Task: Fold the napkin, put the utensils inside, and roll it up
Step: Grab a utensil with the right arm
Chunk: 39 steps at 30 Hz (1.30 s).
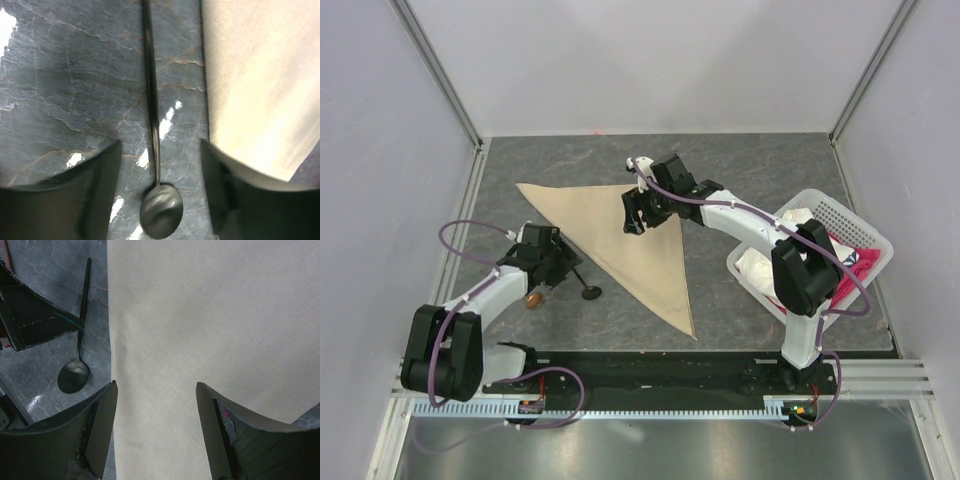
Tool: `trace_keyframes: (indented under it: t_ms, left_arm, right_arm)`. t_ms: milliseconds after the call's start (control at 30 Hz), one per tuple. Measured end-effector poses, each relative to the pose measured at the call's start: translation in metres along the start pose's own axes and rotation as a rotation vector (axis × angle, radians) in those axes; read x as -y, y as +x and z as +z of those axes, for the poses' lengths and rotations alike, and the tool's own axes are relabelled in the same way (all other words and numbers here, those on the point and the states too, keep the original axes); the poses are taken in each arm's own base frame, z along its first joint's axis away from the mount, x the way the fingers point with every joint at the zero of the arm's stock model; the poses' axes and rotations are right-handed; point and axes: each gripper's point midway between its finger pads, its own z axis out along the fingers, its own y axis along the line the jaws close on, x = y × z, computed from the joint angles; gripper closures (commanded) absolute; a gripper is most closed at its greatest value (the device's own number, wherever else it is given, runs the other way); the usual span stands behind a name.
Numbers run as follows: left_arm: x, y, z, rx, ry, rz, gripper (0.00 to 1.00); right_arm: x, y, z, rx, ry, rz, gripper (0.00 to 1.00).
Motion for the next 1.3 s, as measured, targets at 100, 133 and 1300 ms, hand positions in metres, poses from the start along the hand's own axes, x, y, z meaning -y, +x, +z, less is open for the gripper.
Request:
trace_keyframes:
  t_ms: [100,133,1300]
  left_arm:
    - [0.002,-0.004,-0.01,0.019,0.017,0.032,0.0]
    - [0.004,-0.007,-0.014,0.029,0.023,0.045,0.0]
    - [0.034,-0.172,-0.129,0.353,0.259,0.195,0.0]
  right_arm:
    - [-0.007,0.005,0.001,-0.018,-0.006,-0.006,0.27]
    - [-0.01,0.007,0.001,-0.024,-0.01,-0.008,0.27]
    - [-0.052,0.056,0.113,-0.217,0.141,-0.204,0.33]
